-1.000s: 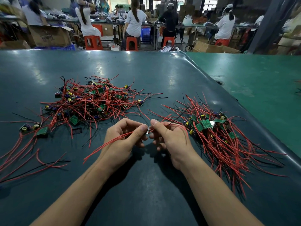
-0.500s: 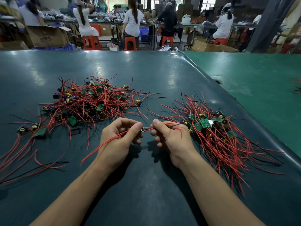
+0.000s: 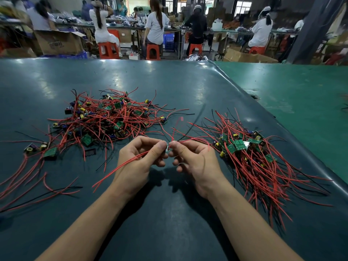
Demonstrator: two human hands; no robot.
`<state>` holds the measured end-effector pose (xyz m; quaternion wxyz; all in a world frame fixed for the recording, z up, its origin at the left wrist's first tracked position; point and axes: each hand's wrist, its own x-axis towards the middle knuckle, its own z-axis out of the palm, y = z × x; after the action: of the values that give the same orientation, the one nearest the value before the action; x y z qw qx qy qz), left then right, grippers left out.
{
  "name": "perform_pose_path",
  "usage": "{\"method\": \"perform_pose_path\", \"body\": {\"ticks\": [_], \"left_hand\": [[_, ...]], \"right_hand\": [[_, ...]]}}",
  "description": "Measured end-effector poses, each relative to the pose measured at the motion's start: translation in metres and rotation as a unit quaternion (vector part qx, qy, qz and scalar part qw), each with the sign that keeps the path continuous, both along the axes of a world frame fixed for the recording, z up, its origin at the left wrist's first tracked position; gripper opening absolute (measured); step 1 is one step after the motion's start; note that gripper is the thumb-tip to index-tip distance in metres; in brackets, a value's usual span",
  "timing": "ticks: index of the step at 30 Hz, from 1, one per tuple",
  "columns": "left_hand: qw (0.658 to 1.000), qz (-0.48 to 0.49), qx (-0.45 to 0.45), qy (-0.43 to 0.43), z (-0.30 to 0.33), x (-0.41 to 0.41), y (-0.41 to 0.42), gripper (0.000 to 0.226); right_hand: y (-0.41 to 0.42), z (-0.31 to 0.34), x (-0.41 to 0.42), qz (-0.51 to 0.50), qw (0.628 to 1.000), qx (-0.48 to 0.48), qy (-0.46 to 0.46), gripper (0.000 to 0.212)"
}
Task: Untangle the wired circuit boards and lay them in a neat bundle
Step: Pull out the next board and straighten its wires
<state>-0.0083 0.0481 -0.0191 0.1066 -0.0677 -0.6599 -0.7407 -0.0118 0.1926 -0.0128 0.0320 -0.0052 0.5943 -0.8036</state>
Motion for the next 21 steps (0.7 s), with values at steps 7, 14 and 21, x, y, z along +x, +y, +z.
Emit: {"method": "perform_pose_path", "body": {"ticks": [7, 14, 21], "left_hand": [[0.997, 0.021, -0.066, 0.035, -0.005, 0.0061, 0.0092, 0.018], [0.999, 0.031, -0.038, 0.015, -0.0017, 0.0052, 0.0073, 0.02], [0.998, -0.034, -0.027, -0.042, -0.0013, 0.005, 0.0032, 0.011]], "right_hand": [[0.0017, -0.0006, 0.0018, -0.009, 0.997, 0.075, -0.021, 0.031], [0.0032, 0.0011, 0.0038, 0.011, 0.996, 0.08, 0.021, 0.016], [0.0036, 0.0008, 0.0024, -0.016, 0.997, 0.058, 0.045, 0.01]]}}
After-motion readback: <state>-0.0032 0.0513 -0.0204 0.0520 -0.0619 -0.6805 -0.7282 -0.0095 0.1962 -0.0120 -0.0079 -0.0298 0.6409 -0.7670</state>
